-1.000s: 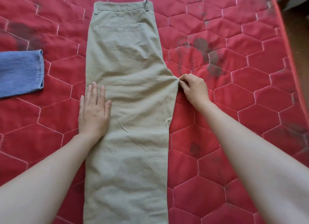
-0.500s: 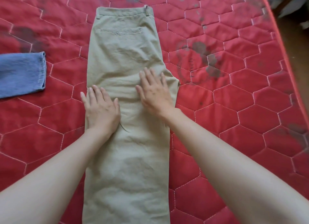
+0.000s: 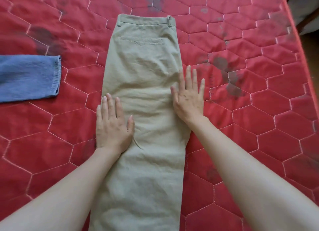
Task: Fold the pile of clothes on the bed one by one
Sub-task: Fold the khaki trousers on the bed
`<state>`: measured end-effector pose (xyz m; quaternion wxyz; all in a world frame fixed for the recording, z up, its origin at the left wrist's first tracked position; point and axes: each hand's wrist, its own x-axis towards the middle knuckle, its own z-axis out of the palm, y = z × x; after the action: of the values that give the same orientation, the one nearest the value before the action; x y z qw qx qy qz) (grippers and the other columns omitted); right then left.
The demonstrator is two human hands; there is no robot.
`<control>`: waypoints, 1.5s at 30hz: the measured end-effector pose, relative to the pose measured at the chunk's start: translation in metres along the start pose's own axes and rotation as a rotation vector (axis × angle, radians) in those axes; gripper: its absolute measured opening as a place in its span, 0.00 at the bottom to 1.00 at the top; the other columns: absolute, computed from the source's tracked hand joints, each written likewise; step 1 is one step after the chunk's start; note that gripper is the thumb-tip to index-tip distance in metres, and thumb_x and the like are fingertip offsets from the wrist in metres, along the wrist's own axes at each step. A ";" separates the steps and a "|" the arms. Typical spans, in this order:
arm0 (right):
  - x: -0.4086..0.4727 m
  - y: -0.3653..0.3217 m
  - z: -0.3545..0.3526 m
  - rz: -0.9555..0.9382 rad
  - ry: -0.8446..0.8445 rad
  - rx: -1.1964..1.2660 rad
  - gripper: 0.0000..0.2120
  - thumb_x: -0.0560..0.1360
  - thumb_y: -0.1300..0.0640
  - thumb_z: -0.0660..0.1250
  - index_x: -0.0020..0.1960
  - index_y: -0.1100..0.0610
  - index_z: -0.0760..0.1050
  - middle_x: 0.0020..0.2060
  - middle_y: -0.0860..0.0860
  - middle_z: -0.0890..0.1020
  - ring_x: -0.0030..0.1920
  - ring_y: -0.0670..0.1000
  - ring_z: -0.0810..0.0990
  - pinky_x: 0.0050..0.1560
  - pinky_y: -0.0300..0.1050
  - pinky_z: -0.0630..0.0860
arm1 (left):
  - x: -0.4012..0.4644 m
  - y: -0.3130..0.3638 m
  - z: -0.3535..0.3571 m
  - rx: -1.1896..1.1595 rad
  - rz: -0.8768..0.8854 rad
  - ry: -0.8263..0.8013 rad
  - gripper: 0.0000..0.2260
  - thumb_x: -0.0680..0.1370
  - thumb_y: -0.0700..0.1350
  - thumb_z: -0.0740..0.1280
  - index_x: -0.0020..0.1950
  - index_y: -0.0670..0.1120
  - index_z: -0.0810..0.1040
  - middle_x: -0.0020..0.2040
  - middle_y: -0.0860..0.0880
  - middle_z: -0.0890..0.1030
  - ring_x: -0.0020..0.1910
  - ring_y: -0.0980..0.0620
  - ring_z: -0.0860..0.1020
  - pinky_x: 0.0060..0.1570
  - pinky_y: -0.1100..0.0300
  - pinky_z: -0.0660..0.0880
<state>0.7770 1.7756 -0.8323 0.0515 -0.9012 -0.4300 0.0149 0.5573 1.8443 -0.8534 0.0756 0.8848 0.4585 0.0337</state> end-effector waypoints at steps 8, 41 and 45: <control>0.041 -0.009 0.018 -0.256 -0.130 -0.037 0.28 0.82 0.40 0.45 0.79 0.46 0.45 0.79 0.44 0.46 0.78 0.48 0.42 0.75 0.60 0.40 | 0.002 -0.002 0.002 0.005 -0.002 -0.024 0.33 0.78 0.55 0.49 0.77 0.36 0.55 0.77 0.35 0.53 0.78 0.40 0.50 0.76 0.45 0.49; -0.512 0.007 -0.011 -0.398 -0.343 0.083 0.26 0.82 0.46 0.50 0.78 0.54 0.56 0.77 0.59 0.53 0.78 0.57 0.51 0.76 0.57 0.52 | -0.429 -0.110 -0.032 0.055 0.560 -0.319 0.25 0.82 0.52 0.50 0.78 0.46 0.58 0.78 0.45 0.56 0.77 0.42 0.54 0.72 0.37 0.55; -0.532 0.028 -0.022 -0.507 -0.336 0.157 0.24 0.81 0.59 0.51 0.76 0.56 0.60 0.76 0.59 0.58 0.77 0.58 0.55 0.75 0.58 0.57 | -0.452 -0.121 -0.048 0.114 0.662 -0.347 0.24 0.81 0.49 0.51 0.77 0.47 0.60 0.78 0.46 0.58 0.76 0.41 0.57 0.71 0.37 0.55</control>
<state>0.4650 1.3426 -0.8223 0.0511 -0.7434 -0.6412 0.1835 0.1922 1.5491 -0.8218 0.0878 0.9804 0.1293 -0.1198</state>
